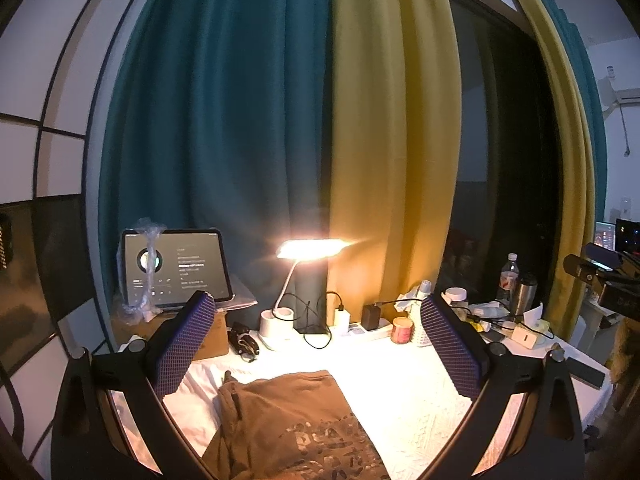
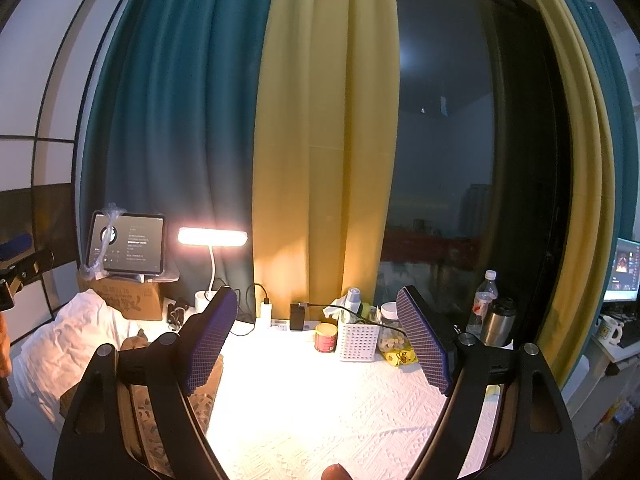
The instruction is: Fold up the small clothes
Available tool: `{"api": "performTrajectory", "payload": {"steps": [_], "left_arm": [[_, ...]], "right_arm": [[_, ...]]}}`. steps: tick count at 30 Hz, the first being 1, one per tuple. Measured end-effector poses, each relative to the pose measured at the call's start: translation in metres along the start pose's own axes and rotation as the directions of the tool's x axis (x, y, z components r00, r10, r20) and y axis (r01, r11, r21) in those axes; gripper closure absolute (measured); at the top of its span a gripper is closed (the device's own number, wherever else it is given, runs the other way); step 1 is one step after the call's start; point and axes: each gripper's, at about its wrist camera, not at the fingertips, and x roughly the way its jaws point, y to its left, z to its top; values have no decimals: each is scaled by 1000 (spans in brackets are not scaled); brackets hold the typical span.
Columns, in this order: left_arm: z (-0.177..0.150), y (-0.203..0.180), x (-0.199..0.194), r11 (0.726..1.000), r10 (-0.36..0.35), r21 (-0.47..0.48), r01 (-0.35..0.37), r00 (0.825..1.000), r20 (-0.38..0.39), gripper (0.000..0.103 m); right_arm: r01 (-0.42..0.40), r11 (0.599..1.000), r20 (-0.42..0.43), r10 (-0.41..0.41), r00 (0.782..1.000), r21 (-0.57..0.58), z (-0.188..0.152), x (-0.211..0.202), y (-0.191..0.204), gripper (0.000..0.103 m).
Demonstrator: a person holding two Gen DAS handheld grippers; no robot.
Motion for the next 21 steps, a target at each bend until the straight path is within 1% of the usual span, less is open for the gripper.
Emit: {"api": "performTrajectory", "payload": {"steps": [3,5,6,8,10,11,12,13,14,15,16,17,18,19,21], "left_arm": [[-2,4,3,999,-27,-23,26,999,-19,2],[-10,15,9,996,-65,-60,62,997,-46,2],[-15,21,13,995,-66,-78,61,996,-63,2],[-37,43,28,993,-23,-120,7,991,-131,2],[-65,71,47,984,-13,-178,-24,979,-203,1],[-91,96,67,969,2,-235,-73,958,-287,2],[-105,108,76,959,15,-262,-107,944,-329,2],[-132,130,92,940,49,-294,-174,919,-390,1],[-151,142,104,926,89,-294,-238,892,-443,1],[-168,151,114,911,118,-290,-292,861,-494,1],[-176,155,121,905,132,-285,-317,844,-520,1],[-187,158,131,900,128,-289,-326,832,-539,1],[-192,158,138,900,111,-299,-317,830,-547,1],[-197,156,150,900,62,-329,-286,831,-552,1],[-199,150,168,899,-5,-375,-228,849,-529,1]], "right_arm": [[0,1000,-10,0,1000,2,-4,4,-2,19],[-1,1000,-23,1,1000,2,-8,8,-3,19],[-2,1000,-37,2,999,0,-13,13,-3,19],[-6,1000,-80,6,997,-2,-27,25,-4,19],[-13,1000,-143,13,990,5,-46,40,-6,19],[-22,1000,-192,24,981,13,-60,51,-6,19],[-32,999,-232,35,972,16,-72,59,-6,19],[-42,999,-275,45,960,16,-87,67,-6,19],[-48,999,-309,52,950,18,-99,74,-6,19],[-57,998,-340,61,939,22,-111,80,-6,19],[-66,997,-370,72,926,30,-122,86,-7,19],[-75,996,-399,84,913,38,-133,93,-8,19],[-80,996,-420,91,903,44,-141,99,-8,19],[-81,995,-438,95,894,52,-148,105,-11,19],[-81,994,-466,106,878,74,-158,119,-15,19]]}}
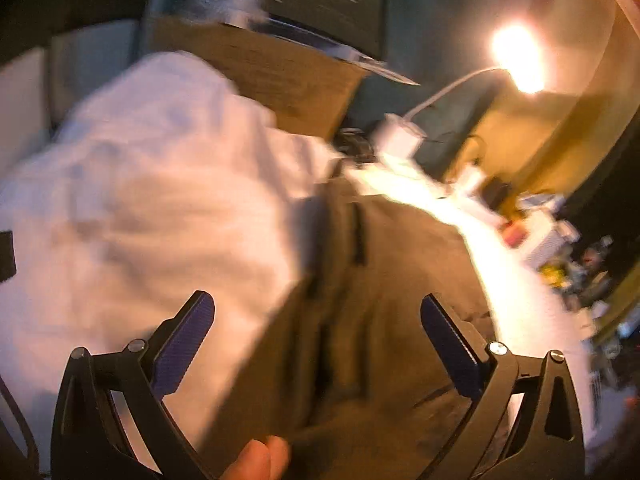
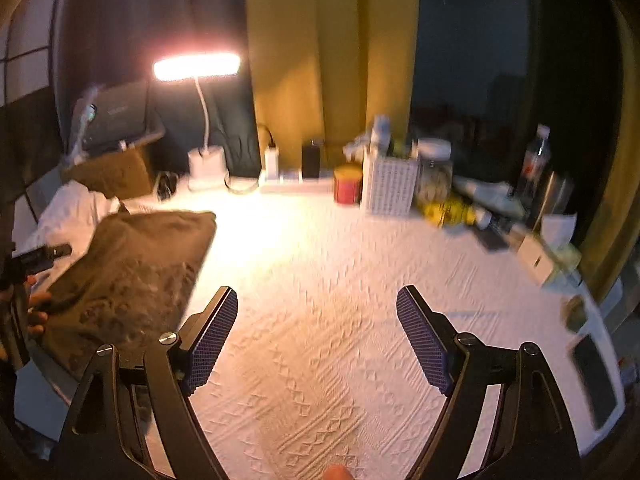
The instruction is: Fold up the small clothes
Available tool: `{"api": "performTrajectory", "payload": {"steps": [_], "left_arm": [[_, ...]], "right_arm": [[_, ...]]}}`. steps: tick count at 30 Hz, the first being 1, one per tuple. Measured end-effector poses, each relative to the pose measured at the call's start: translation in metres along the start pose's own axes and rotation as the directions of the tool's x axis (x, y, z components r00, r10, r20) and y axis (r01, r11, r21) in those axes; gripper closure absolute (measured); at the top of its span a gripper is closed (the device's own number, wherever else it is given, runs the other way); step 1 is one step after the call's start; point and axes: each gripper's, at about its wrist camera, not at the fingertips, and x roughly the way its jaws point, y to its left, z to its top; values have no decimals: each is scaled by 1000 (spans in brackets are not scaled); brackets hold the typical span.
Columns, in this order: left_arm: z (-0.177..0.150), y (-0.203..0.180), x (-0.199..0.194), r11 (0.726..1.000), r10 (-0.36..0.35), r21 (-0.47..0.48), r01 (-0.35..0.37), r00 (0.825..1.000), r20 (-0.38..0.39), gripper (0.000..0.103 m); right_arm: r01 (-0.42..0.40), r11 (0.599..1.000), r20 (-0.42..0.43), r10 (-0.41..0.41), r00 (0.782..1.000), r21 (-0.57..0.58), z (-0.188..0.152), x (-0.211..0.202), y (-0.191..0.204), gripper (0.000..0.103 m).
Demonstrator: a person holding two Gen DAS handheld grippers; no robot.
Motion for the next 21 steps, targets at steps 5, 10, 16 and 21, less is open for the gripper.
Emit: {"api": "performTrajectory", "payload": {"steps": [5,10,16,21], "left_arm": [[10,-27,43,996,76,54,-74,996,-45,1],[15,-41,59,986,135,107,-126,988,-76,1],[22,-89,29,989,72,133,-66,997,-40,1],[20,-202,-4,947,-122,301,111,992,17,1]], "right_arm": [[-22,999,-19,23,1000,47,3,27,-20,19],[-39,996,-34,41,999,75,3,44,-40,19],[-41,994,-32,44,998,105,0,52,-69,19],[-2,986,-5,3,1000,168,-3,36,-108,19]]}}
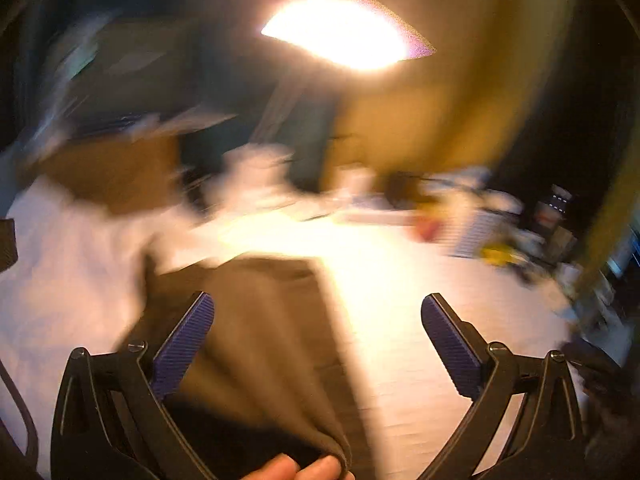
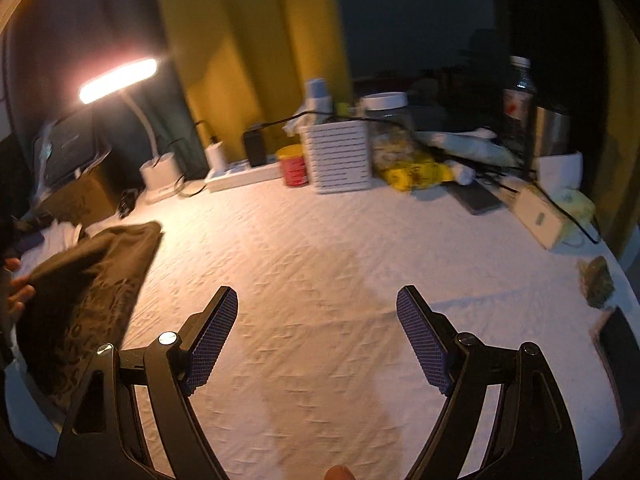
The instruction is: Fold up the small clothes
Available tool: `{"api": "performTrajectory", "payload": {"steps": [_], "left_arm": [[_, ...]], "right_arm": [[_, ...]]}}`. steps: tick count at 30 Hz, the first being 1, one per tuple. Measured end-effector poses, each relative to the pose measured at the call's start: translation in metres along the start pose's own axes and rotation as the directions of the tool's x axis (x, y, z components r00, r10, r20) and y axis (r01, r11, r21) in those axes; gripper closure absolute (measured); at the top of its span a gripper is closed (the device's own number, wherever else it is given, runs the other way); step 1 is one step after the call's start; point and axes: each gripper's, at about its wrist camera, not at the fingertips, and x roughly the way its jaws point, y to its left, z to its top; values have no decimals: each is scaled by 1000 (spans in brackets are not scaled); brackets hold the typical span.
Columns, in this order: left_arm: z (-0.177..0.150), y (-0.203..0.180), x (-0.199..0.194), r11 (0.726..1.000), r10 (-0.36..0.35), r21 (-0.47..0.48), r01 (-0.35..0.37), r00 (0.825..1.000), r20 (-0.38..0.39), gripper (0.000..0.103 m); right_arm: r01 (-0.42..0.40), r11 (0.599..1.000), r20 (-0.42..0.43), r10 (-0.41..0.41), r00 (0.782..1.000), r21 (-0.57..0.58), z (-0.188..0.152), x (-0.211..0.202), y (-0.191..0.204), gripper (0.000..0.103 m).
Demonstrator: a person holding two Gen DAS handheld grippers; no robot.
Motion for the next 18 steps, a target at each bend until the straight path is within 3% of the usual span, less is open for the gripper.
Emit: {"api": "performTrajectory", "payload": {"steps": [3,5,7,9,12,18], "left_arm": [[8,-77,10,991,-101,85,100,995,3,1],[2,-125,31,968,-181,163,190,981,-68,1],[-11,-161,52,950,-180,234,206,975,-130,1],[-19,-178,60,935,-221,242,257,961,-169,1],[-29,-200,65,918,-218,295,266,958,-184,1],[-31,-202,55,915,-209,309,258,961,-181,1]], "right_arm": [[39,999,20,-39,999,37,-3,-18,-26,19],[71,996,22,-72,997,61,-8,-29,-42,19],[97,992,20,-99,995,80,-14,-39,-55,19],[124,988,15,-126,992,96,-20,-49,-66,19],[151,982,6,-153,988,112,-27,-56,-77,19],[153,983,10,-155,988,98,-27,-58,-74,19]]}}
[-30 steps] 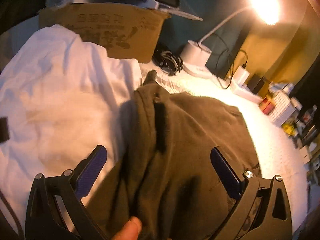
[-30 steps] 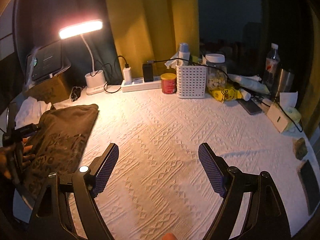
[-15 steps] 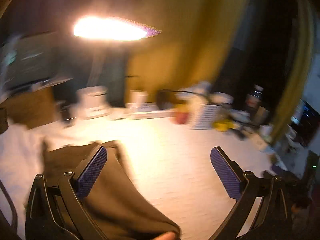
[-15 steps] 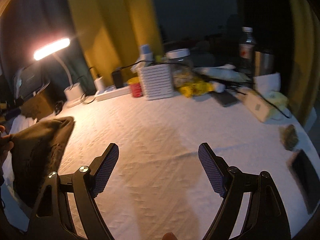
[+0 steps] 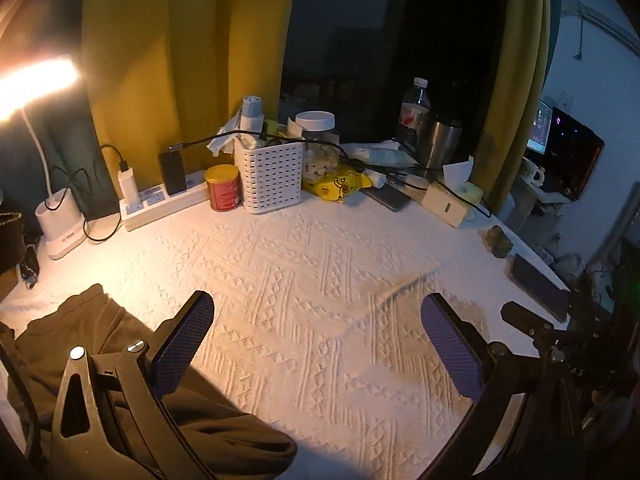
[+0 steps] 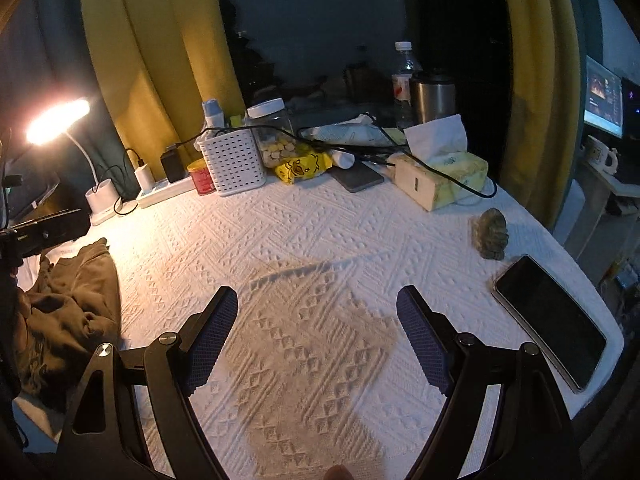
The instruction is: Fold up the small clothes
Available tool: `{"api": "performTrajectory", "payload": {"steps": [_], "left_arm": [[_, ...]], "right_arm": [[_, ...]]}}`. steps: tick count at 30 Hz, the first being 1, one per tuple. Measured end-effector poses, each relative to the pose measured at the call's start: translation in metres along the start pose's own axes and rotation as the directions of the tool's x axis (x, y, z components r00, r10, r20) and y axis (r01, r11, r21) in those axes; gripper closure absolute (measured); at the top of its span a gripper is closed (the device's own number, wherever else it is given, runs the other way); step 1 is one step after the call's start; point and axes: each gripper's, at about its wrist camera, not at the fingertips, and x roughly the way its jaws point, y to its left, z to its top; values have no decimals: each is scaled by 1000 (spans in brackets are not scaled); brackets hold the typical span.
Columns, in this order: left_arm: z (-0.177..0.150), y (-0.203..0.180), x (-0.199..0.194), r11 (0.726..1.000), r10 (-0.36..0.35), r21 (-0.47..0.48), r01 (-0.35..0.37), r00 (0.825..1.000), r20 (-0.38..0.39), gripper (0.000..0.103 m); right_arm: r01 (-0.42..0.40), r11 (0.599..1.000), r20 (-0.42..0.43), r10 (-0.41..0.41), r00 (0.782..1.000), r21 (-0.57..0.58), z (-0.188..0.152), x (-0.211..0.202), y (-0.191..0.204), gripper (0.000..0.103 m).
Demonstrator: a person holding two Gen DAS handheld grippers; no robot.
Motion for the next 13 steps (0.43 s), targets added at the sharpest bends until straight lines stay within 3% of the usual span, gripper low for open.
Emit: {"api": "performTrajectory", "payload": {"steps": [5,10,13], "left_arm": [[-5,8,-10,998,67,14,-68,997,26,1],[-6,21,-17,999,-16,-38,17,1000,15,1],[-6,18,-21,999,49,1,-49,999,24,1]], "right_arm": [[-22,999,4,22,1000,-24,5,2,18,19],[-30,999,7,30,1000,-40,8,1,30,19],[-31,999,10,31,999,-44,8,0,35,19]]}}
